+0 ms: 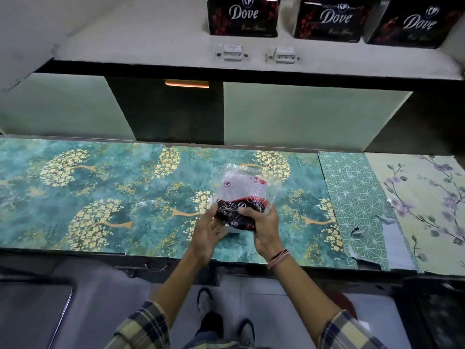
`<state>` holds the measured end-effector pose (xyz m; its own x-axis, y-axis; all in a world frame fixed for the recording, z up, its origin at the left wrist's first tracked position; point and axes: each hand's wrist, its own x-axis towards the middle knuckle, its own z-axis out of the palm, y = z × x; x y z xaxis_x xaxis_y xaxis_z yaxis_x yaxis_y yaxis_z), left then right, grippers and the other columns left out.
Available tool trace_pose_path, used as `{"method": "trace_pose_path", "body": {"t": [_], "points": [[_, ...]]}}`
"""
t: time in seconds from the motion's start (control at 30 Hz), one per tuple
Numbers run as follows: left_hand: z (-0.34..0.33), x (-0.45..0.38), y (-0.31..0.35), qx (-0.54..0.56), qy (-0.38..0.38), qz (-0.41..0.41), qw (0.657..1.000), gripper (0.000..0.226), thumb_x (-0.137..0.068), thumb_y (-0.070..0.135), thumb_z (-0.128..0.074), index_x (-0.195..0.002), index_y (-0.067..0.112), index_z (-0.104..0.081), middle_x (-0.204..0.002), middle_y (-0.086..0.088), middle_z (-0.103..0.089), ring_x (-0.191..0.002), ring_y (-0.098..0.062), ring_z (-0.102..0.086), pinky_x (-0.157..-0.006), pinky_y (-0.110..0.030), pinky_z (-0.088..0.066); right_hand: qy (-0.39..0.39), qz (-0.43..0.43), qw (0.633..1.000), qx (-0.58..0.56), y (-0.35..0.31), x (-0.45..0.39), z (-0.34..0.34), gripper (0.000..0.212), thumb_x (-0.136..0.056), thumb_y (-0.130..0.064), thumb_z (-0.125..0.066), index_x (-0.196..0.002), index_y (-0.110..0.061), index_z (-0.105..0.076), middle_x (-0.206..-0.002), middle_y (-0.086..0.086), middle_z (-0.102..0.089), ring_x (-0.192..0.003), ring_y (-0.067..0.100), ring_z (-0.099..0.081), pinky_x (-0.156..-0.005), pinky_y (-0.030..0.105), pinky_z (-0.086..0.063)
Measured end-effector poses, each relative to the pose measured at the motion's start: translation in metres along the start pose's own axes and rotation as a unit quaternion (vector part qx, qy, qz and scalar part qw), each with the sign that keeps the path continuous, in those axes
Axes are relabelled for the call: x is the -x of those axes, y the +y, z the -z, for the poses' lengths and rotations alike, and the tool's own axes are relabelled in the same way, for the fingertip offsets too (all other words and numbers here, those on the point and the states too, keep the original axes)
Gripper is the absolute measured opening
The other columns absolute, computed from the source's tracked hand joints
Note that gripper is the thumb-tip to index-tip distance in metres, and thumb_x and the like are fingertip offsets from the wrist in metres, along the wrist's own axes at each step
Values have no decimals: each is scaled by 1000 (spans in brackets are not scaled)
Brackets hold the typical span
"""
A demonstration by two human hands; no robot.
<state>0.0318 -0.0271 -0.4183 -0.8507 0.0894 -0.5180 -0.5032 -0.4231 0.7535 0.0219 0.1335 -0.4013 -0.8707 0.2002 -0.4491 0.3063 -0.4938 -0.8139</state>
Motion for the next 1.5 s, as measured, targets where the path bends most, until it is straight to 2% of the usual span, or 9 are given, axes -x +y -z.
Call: {"method": "trace_pose_path", "body": {"t": [0.2, 0.4, 0.57, 0.73, 0.87, 1.13, 1.33, 1.43, 1.5], "points": [[19, -34, 5, 46, 8, 3, 999, 62, -82, 21, -82, -133, -5, -58, -120, -23, -69, -105, -37, -67, -84, -46, -56, 29, -50, 998, 14, 36, -18, -30, 89, -59, -4, -95, -134, -5, -48, -121, 27, -69, -108, 50, -69, -87, 62, -60], [69, -77, 35, 40, 42, 1, 998, 60, -66, 14, -85, -120, -2, -63, -111, -21, -69, -101, -37, -66, -79, -46, -57, 38, 13, 996, 82, 15, -44, -34, 72, -84, -43, -78, -140, -11, -46, -132, 10, -60, -117, 26, -64, -90, 43, -57], [98, -99, 68, 7, 12, -4, 1000, 54, -67, 18, -82, -116, 8, -63, -102, -12, -70, -94, -30, -68, -76, -42, -60, 32, 112, 982, 148, -21, -79, -23, 20, -98, 2, -60, -116, -5, -67, -107, 15, -74, -98, 25, -71, -92, 35, -60], [98, -113, 79, -22, -7, 14, 1000, 37, -78, 17, -75, -113, 11, -65, -96, -11, -71, -87, -30, -70, -78, -45, -61, -129, -35, 952, 274, -18, -95, -42, 18, -97, -3, -65, -114, 0, -71, -106, 15, -75, -96, 28, -70, -86, 30, -61], [91, -117, 79, -61, -27, 36, 997, 46, -80, 21, -76, -122, 6, -62, -103, -17, -72, -90, -36, -72, -74, -51, -61, -176, -149, 954, 190, -4, -101, -52, 13, -97, -12, -67, -104, -3, -71, -109, 0, -74, -95, 15, -68, -99, 41, -55], [93, -123, 77, -91, -37, 62, 993, 54, -80, 25, -75, -127, 3, -60, -112, -22, -72, -95, -37, -72, -73, -46, -61, -157, -235, 952, 120, 19, -117, -58, 4, -92, 5, -69, -93, 5, -73, -95, 13, -76, -63, 13, -71, -48, 22, -52], [121, -136, 71, -89, 65, 54, 992, 45, -85, 11, -76, -127, 2, -62, -109, -25, -75, -88, -39, -75, -69, -50, -63, -122, -269, 952, 75, 32, -131, -56, 40, -85, 1, -73, -120, 18, -62, -118, 28, -72, -99, 37, -76, -80, 52, -64], [143, -144, 71, -90, 140, 40, 985, 43, -86, 5, -76, -127, 5, -62, -104, -21, -76, -78, -31, -76, -50, -35, -58, -88, -259, 959, 81, 29, -138, -45, 34, -85, 3, -74, -115, 16, -64, -122, 30, -71, -107, 43, -72, -75, 54, -64], [160, -151, 69, -90, 184, 35, 978, 50, -85, 5, -78, -132, 4, -61, -111, -23, -75, -88, -35, -76, -60, -38, -61, -51, -228, 967, 100, 26, -144, -33, 27, -82, 2, -77, -106, 10, -67, -122, 28, -72, -102, 41, -74, -74, 57, -64]]}}
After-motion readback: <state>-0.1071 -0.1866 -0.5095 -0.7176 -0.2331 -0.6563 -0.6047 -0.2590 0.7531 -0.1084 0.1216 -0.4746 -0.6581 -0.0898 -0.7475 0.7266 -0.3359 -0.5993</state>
